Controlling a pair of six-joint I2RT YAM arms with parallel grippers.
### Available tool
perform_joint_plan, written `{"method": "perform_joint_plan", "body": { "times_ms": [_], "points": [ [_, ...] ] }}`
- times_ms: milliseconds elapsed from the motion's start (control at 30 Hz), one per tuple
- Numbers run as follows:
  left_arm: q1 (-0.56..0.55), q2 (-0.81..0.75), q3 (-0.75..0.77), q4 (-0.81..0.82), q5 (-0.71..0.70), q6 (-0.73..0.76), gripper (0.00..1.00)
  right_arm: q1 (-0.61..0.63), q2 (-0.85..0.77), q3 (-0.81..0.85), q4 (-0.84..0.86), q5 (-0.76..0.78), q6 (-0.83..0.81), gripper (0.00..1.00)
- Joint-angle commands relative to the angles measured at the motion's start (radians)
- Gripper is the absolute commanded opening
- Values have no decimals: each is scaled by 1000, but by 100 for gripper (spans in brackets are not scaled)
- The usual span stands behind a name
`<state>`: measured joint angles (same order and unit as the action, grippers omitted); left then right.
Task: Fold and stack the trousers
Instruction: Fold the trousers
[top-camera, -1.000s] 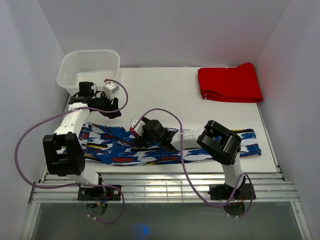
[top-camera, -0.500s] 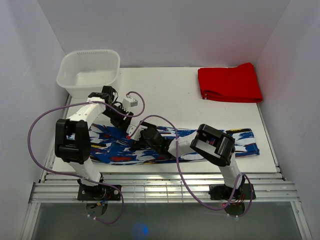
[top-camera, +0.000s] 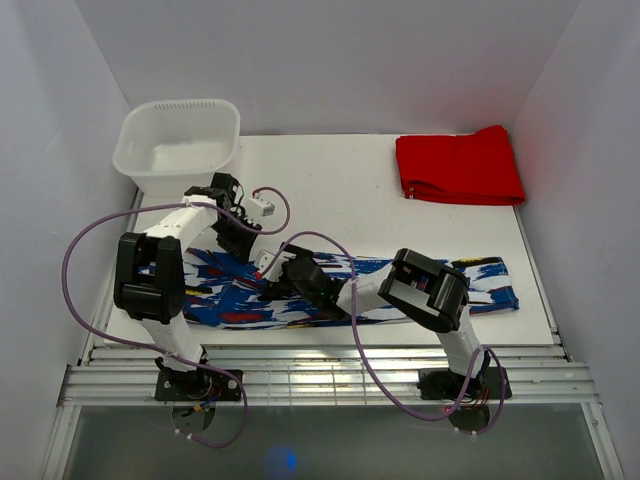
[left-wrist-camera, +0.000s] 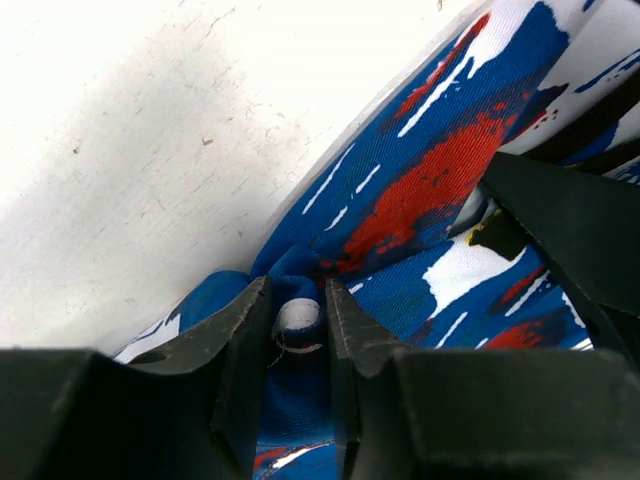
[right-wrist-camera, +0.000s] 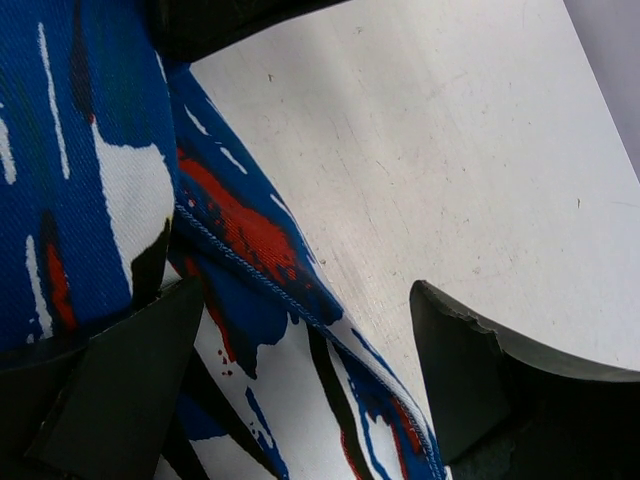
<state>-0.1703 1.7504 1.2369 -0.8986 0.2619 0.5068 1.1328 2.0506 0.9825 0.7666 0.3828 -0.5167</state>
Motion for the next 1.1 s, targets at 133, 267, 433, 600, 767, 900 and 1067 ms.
{"method": "perform_joint_plan", "body": {
  "times_ms": [133,267,433,600,767,900,1067],
  "points": [
    [-3,-15,-11,32,-79,6,12,-10,69,-62,-190,54,-34,90],
    [-1,-75,-14,108,-81,-39,0,-8,68,-56,-205,53,-29,90],
    [15,-198,-60,315,-189,-105,0,-8,59,-61,-211,50,-28,90],
    [22,-246,-102,452,-245,-131,0,-8,60,-58,-225,48,-16,90],
    [22,-275,-148,510,-306,-128,0,-10,60,-57,-236,44,-16,90],
    [23,-289,-192,451,-244,-96,0,-10,66,-56,-243,39,-14,90],
    [22,-275,-197,360,-126,-70,43,-8,59,-57,-239,44,-29,90]
  ]
}}
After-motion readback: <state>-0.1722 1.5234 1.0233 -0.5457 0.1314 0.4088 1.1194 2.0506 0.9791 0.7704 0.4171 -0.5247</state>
